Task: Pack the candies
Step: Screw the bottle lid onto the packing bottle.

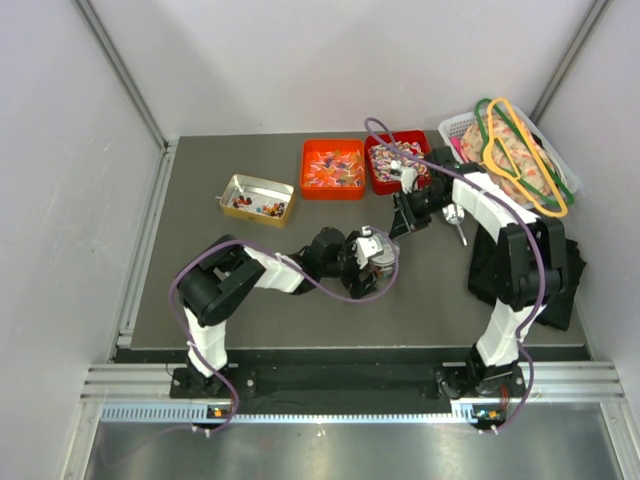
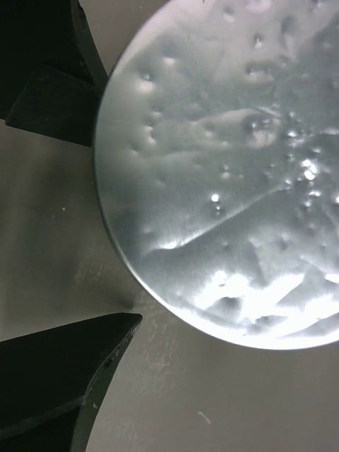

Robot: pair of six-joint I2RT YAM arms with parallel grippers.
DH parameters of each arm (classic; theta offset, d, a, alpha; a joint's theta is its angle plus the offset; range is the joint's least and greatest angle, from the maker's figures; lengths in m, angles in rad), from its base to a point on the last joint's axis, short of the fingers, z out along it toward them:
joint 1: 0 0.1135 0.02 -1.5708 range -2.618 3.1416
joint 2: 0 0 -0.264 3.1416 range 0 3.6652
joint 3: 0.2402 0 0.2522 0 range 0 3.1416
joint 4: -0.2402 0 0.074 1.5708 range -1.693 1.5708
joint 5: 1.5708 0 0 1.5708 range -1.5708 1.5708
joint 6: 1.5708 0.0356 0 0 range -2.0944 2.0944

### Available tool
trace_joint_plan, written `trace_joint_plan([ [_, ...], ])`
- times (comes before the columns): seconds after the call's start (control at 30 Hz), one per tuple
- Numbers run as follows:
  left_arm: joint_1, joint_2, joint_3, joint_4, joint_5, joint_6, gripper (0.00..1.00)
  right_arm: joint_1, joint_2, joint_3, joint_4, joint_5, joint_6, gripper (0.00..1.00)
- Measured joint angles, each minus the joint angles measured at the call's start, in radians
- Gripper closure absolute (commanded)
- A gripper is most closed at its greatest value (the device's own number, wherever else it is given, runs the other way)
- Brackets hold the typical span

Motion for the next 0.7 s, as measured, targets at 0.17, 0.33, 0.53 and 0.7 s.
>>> trace_joint_plan([
  [0.17,0.000,0.000,0.001,-0.001,-0.018,0.000,0.01,0.003,0.015,0.016,0.024,0.010,0.005,0.87],
  [0.33,0.000,0.004,0.010,-0.007,-0.038,0.000,0.01,0.003,0.010,0.000,0.056,0.022,0.006,0.74],
  [0.53,0.000,0.006,0.021,-0.023,-0.055,0.006,0.01,0.010,-0.008,-0.040,0.066,0.030,0.003,0.53],
  [0.7,-0.001,0.008,0.022,-0.022,-0.076,0.016,0.01,0.003,-0.011,-0.039,0.053,0.041,0.001,0.53],
])
